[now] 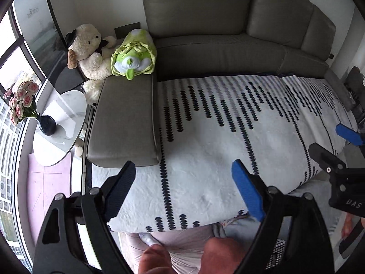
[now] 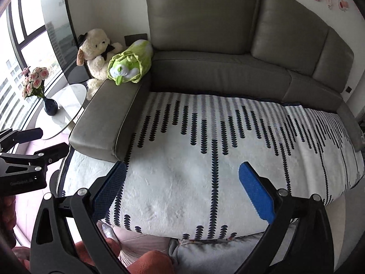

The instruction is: Collect trash

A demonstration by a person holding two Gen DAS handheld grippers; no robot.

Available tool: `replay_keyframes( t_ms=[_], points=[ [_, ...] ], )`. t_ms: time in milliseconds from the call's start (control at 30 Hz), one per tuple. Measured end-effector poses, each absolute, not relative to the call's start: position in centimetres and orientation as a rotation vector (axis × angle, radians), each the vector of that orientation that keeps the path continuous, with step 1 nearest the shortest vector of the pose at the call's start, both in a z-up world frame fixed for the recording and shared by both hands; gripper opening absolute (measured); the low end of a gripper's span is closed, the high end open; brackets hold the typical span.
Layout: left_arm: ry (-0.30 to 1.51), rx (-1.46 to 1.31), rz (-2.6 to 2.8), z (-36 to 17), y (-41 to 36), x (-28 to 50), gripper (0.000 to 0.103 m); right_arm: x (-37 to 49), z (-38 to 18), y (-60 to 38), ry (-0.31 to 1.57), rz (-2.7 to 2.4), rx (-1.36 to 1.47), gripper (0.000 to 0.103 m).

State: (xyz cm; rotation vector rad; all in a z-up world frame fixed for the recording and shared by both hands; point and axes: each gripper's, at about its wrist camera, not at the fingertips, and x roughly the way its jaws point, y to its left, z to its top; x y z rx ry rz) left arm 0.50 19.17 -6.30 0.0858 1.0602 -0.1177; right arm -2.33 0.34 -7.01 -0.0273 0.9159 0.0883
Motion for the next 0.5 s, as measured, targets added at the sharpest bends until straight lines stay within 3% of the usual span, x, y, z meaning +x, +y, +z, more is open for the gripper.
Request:
replay_keyframes(
  t_ms=[500],
  points=[
    [1.008, 0.102, -0.017, -2.3, 13.0, -1.2, 0.086, -3.5, -2.7, -5.4, 0.864, 0.078, -0.05, 0.096]
  ],
)
